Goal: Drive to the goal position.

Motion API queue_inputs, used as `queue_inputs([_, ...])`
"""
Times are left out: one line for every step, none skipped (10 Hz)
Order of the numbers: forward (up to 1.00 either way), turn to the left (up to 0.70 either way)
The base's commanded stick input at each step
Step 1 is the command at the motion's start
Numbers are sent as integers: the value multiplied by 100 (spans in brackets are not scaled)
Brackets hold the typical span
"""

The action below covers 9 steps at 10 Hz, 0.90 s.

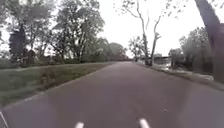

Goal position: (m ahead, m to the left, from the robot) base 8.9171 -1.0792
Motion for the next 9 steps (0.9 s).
queue_inputs([70,0])
queue_inputs([70,0])
queue_inputs([70,-11])
queue_inputs([70,-35])
queue_inputs([70,-35])
queue_inputs([70,0])
queue_inputs([70,0])
queue_inputs([70,0])
queue_inputs([70,0])
